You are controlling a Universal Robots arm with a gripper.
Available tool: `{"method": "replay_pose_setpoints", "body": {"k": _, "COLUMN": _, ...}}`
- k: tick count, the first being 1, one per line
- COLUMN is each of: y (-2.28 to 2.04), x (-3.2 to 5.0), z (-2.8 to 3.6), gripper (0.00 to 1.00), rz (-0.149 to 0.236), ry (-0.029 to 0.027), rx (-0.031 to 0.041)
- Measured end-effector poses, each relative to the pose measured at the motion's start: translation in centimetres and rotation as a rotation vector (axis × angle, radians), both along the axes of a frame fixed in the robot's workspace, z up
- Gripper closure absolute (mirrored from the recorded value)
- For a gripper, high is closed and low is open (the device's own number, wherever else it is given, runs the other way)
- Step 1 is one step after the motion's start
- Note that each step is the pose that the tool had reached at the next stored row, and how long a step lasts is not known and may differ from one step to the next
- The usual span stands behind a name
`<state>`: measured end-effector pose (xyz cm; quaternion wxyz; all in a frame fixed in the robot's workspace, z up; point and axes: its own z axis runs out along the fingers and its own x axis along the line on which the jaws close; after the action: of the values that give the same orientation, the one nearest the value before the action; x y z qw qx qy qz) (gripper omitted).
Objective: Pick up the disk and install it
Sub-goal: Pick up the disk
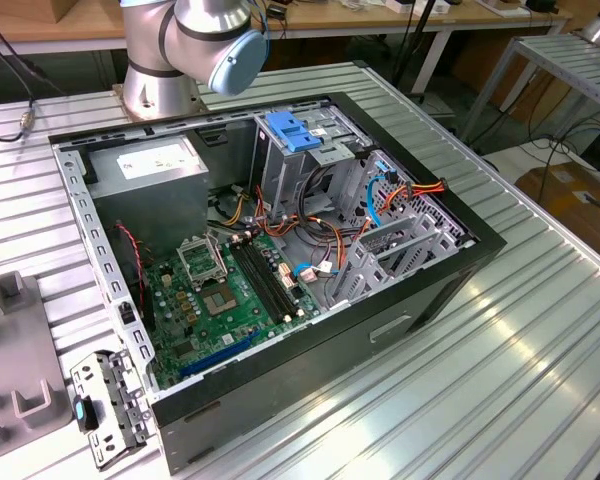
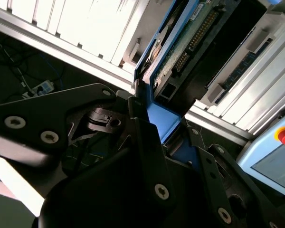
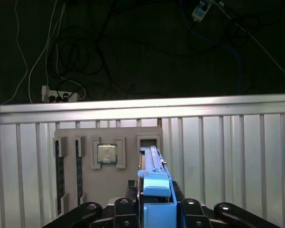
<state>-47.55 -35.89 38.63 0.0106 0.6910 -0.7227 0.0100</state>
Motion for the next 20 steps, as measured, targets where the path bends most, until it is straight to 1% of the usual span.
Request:
{"method": "replay_pose_setpoints", "body": {"k": 8, "y": 0.00, "x": 0.00, "z": 0.67, "gripper": 0.63, "rz": 0.000, "ry": 0.0001, "rx": 0.0000}}
{"method": "replay_pose_setpoints", "body": {"k": 10, "y": 0.00, "x": 0.00, "z": 0.79, "gripper": 0.63, "rz": 0.000, "ry": 0.0000, "rx": 0.0000}}
{"method": "replay_pose_setpoints", "body": {"k": 17, "y": 0.00, "x": 0.00, "z": 0.85, "gripper": 0.63, "rz": 0.000, "ry": 0.0002, "rx": -0.0001}}
{"method": "replay_pose_setpoints", "body": {"k": 20, "y": 0.00, "x": 0.00, "z": 1.14, "gripper": 0.63, "rz": 0.000, "ry": 0.0002, "rx": 0.0000}}
